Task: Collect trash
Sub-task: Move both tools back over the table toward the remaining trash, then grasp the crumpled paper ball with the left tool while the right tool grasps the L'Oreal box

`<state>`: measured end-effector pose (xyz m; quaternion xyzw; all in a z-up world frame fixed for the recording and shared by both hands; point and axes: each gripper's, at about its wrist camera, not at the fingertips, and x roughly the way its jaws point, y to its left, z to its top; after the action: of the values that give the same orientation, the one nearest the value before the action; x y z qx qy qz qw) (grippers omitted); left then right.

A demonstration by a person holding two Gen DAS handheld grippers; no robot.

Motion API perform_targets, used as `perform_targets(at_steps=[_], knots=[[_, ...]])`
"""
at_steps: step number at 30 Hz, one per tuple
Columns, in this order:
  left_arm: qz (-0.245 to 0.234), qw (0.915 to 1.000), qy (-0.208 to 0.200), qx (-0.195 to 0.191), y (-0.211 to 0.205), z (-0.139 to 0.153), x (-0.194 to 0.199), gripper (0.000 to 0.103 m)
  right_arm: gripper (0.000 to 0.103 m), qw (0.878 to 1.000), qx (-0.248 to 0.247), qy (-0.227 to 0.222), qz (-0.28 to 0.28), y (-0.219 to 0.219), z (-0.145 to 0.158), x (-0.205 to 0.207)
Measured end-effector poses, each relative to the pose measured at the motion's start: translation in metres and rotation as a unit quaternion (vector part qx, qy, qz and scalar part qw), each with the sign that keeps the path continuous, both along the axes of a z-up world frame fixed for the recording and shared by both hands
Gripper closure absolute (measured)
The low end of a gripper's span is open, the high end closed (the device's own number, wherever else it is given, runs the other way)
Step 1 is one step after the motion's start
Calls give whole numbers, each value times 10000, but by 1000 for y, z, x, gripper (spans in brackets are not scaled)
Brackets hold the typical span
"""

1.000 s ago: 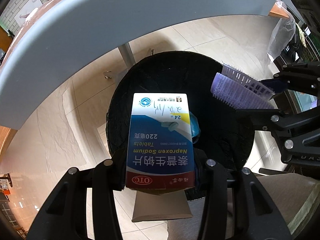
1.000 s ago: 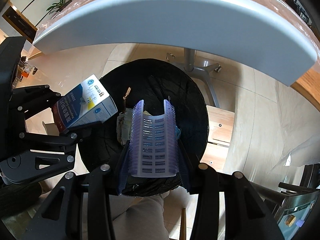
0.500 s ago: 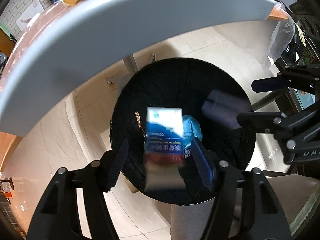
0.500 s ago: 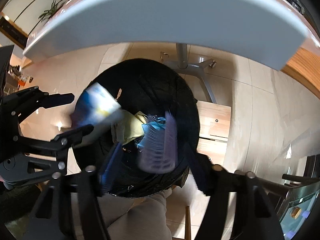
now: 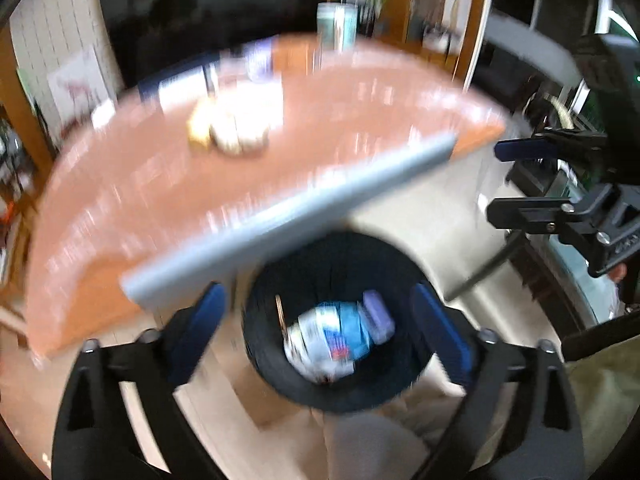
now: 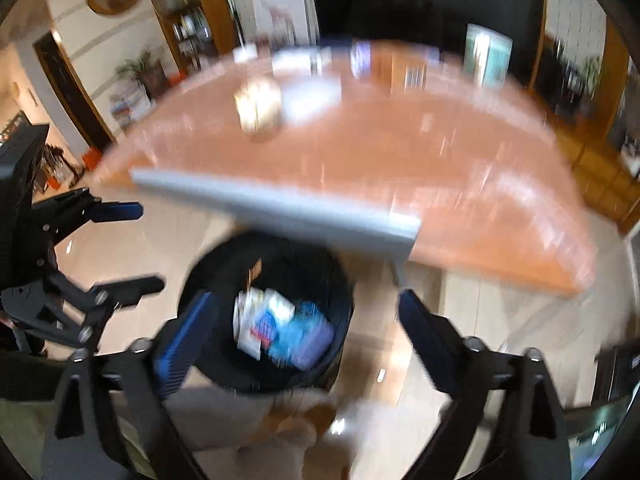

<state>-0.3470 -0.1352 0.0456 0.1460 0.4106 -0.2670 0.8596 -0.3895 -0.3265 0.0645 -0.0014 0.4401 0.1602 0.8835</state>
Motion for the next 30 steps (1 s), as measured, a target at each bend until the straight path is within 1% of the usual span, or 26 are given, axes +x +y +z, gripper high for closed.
perform_targets(at_steps=[2,3,5,9,11,14,19,22,28,30], knots=[[92,9992,-394,48,-7,14,4,2,4,9995,75,-280,-143,-9,13,12],[185,9983,-544,103,-9,18,10,2,4,9992,90,-320,-221,-12,16,19],[316,9972,-672,122,-12,24,23,2,4,9985,132,-315,-437,-21,18,42],[507,9967,-628,106,-17,22,58,2,4,9975,143,-340,-610,-31,20,78],[550,9966,-609,119,-15,21,70,2,4,9972,8,-366,-645,-32,20,101],[518,9968,-586,139,-14,18,87,2,4,9970,-152,-363,-667,-34,17,128],[469,9978,-436,199,-21,6,112,2,4,9970,-94,-268,-715,-36,12,170],[433,9982,-365,180,-25,2,123,2,4,9973,-171,-201,-688,-33,7,195],[249,9988,-310,288,-33,-3,142,2,4,9974,-316,-148,-634,-26,-4,240],[181,9993,-234,229,-33,-5,147,2,4,9973,-329,-134,-637,-25,-7,255]])
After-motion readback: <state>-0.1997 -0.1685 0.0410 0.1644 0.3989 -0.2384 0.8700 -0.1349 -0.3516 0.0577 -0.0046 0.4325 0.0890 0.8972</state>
